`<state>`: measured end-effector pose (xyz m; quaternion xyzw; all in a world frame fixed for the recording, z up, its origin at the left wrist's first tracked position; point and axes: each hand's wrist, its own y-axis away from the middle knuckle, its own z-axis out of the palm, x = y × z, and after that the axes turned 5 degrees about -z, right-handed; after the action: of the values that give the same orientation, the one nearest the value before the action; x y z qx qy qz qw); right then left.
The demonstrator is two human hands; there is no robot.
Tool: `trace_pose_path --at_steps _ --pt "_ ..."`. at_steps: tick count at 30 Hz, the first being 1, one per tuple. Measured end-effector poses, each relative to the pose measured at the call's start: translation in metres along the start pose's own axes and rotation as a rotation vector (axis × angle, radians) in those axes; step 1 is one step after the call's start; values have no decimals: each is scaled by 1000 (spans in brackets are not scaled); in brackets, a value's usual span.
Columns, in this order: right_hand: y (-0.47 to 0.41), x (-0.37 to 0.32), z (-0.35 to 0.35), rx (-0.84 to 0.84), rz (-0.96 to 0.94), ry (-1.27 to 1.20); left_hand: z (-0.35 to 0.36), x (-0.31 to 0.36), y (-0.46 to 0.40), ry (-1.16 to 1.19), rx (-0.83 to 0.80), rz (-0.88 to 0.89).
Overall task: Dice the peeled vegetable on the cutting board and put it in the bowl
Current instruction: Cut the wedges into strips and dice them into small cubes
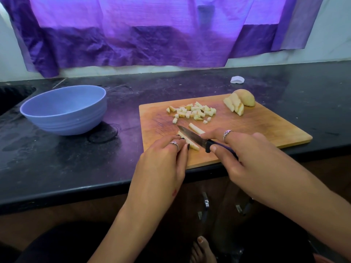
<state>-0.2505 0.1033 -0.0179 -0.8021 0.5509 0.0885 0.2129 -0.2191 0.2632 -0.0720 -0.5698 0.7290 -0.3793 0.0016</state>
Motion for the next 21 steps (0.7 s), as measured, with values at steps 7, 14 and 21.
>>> trace_pose_path --at_steps 7,14,21 --pt "6 19 -7 122 18 -58 -10 -20 -46 -34 -364 138" --pt "12 17 -1 103 -26 -102 -10 -20 -40 -65 -173 19" --pt "-8 9 6 78 -42 -37 -7 -13 -26 -24 -67 -161"
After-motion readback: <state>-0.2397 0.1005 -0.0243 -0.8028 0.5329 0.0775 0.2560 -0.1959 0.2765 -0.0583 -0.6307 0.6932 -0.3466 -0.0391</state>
